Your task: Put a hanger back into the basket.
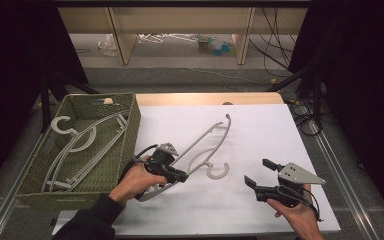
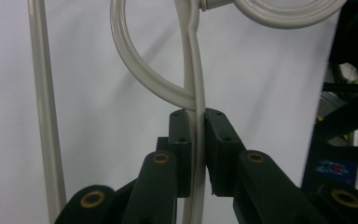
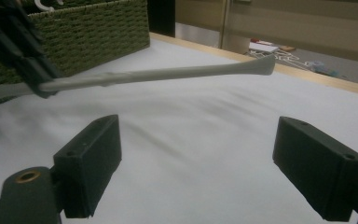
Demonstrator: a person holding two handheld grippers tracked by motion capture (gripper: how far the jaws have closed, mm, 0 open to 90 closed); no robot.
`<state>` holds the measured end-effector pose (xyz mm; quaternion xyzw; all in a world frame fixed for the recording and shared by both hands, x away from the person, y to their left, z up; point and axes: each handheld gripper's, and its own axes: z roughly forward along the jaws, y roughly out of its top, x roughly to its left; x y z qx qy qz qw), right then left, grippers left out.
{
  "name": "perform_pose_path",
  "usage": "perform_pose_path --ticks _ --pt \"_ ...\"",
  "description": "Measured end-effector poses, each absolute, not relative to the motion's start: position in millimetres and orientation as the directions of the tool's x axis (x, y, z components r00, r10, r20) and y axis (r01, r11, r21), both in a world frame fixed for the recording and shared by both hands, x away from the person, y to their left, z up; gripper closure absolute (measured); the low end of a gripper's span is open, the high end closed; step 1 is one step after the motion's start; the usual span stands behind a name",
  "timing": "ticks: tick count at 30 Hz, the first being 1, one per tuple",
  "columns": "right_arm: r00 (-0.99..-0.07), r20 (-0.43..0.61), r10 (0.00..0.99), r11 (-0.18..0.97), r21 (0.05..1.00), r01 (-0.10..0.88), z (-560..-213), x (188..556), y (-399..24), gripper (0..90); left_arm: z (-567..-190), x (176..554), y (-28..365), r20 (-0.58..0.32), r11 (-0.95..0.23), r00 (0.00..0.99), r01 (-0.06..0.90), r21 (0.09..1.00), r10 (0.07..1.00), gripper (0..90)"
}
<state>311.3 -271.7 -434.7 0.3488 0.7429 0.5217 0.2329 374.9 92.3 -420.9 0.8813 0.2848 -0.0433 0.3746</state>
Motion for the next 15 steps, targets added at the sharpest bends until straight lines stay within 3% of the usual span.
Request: perform_pose_path --ticks 6,15 --pt "-0.689 -0.043 0.724 0.278 0.932 0.234 -438 318 -264 18.7 -419 350 101 -0.321 -0.573 0.851 0.519 0.634 0.416 81.3" --pt "-0.813 -0.14 0.565 0.405 0.905 0.126 -438 322 -237 21.8 -423 328 105 -0.333 -0.606 0.877 0.48 0.634 0.346 81.3"
